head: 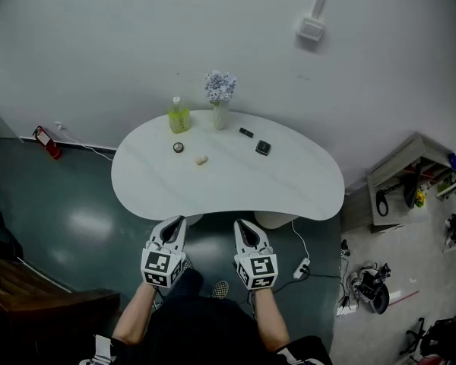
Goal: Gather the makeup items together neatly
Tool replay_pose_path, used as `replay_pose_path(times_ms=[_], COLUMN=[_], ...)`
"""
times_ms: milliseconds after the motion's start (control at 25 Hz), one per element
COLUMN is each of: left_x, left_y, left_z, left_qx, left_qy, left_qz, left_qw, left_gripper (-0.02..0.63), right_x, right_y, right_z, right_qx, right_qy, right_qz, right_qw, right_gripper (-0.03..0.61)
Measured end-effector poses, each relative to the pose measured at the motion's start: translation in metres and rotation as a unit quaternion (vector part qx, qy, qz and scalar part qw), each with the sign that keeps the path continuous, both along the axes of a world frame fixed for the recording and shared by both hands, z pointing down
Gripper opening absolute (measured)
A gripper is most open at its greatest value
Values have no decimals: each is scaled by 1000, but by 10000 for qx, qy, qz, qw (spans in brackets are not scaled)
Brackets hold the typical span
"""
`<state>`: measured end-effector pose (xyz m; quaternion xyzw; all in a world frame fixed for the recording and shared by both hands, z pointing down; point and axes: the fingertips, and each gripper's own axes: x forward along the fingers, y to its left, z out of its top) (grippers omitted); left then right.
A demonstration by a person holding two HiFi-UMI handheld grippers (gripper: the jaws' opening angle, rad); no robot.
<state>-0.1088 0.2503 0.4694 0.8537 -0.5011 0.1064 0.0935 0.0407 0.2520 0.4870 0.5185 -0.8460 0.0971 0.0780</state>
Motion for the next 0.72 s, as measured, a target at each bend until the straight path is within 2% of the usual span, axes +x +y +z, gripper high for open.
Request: replay_pose_path(times_ms=[200, 440, 720], left_x=[-28, -53, -79], left_y=[-42, -90, -132], left_z=[6, 2, 4], left_qx=[-81, -9, -27], left_qy=[34, 104, 160], left_qz=[-24, 146, 228], left_qw=[10000, 9998, 9996], left_gripper=[20, 20, 20], right_x=[-28, -59, -87], right_y=[-46, -98, -140], right_z=[3, -1, 5], right_qx=[-89, -75, -227], right_qy=[-37, -5, -20], right_qz=[2, 79, 198], right_qw=[10000, 9999, 9995], right_gripper=[32, 31, 31])
